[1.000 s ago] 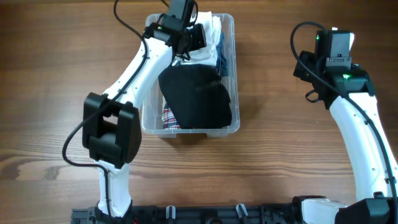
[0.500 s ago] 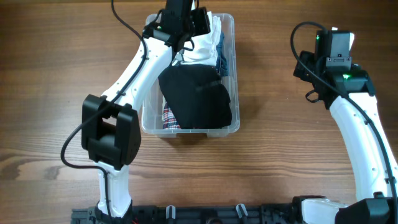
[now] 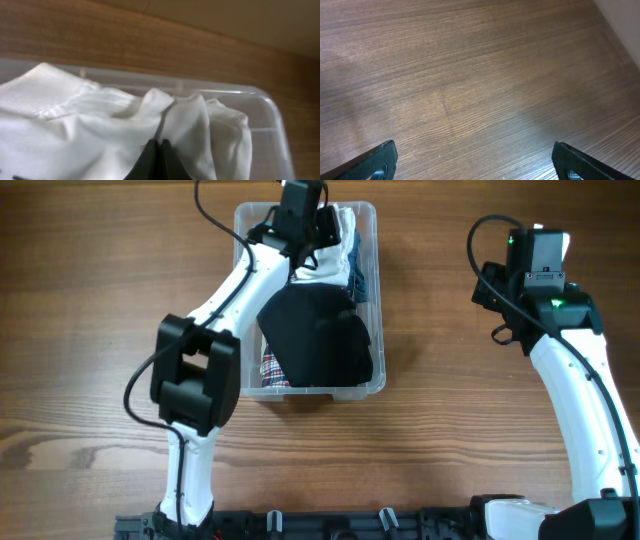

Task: Pack container
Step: 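Open the left gripper and press the white t-shirt down in the bin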

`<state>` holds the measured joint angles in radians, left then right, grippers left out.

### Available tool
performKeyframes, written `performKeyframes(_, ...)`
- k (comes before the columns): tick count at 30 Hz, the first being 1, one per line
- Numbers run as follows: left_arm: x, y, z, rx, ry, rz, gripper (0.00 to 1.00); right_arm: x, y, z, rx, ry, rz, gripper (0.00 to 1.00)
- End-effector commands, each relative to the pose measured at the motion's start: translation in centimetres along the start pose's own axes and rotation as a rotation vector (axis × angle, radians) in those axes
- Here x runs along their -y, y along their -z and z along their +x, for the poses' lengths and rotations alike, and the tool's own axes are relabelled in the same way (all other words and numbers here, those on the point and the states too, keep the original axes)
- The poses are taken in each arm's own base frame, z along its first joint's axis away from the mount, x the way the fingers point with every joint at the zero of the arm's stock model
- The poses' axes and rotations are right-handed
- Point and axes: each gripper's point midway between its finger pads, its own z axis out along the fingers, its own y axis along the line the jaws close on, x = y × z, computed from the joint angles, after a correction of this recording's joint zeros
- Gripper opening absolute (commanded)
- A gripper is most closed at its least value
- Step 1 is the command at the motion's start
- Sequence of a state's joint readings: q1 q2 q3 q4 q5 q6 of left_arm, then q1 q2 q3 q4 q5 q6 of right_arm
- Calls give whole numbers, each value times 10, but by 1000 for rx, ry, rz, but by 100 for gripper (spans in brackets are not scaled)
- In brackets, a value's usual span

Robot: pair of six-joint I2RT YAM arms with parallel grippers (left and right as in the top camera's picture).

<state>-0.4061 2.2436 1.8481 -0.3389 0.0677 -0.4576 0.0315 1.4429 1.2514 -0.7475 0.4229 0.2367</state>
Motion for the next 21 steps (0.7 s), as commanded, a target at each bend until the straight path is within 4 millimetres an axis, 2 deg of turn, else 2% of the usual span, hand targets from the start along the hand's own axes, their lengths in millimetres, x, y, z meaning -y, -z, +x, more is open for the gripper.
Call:
performKeyframes(1,-3,-21,27,-56,-7,-31,4,-1,-2,1,-6,1,-3,100)
performKeyframes(4,0,-22,29,-57,-11,-27,4,-1,-2,1,-6,2,-3,100)
performKeyframes(7,7,-15,18,-26,-13,-9,4,-1,-2,1,-6,2,-3,100)
performKeyframes(11,18,10,-7,29,-11,18,4,-1,-2,1,-6,1,-3,100)
performKeyframes(17,34,75,-62,156,-1,67,9,-1,-2,1,-6,2,-3,100)
performKeyframes(19,32,116,-89,219,14,73,24,-1,-2,1,-6,2,-3,100)
performKeyframes(21,23,143,-103,249,30,57,38,-1,-2,1,-6,2,-3,100)
